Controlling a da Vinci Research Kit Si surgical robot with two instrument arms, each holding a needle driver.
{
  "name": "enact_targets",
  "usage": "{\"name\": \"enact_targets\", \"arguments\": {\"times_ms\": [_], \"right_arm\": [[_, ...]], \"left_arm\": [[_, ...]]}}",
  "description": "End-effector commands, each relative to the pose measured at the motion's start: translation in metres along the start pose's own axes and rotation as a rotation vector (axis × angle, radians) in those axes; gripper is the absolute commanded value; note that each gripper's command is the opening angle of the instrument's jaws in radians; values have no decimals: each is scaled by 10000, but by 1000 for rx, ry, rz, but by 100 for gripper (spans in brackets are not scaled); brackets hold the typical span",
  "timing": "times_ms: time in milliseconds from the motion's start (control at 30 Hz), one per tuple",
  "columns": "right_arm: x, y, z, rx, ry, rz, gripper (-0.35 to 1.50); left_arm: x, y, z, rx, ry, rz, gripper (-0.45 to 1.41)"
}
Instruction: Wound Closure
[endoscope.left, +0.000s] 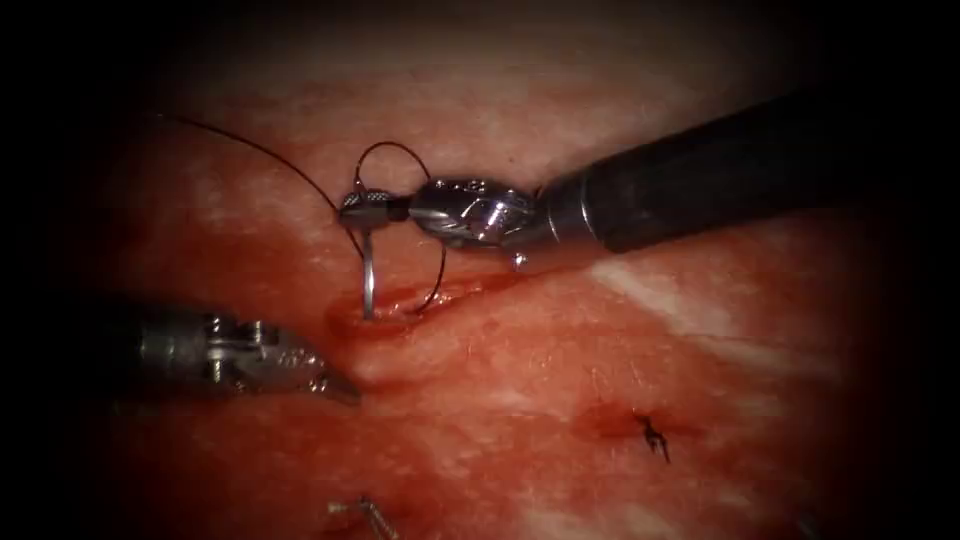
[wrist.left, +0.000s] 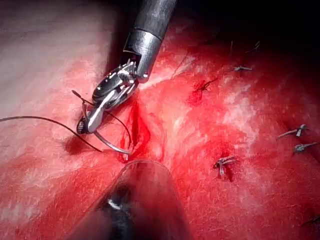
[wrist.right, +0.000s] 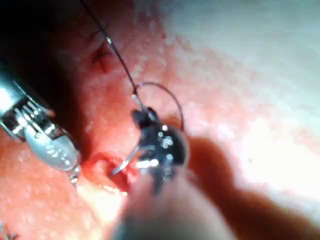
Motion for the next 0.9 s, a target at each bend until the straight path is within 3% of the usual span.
{"name": "enact_targets", "arguments": {"times_ms": [33,600,900], "right_arm": [[-5,0,7,4,-2,6,-35],[-12,-9,11,49,-30,189,-35],[-18,-10,15,111,-32,368,-35]], "left_arm": [[-2,3,9,-3,-1,-1,-35],[-2,1,9,-4,-1,1,-33],[-2,1,9,-4,-1,1,-33]]}}
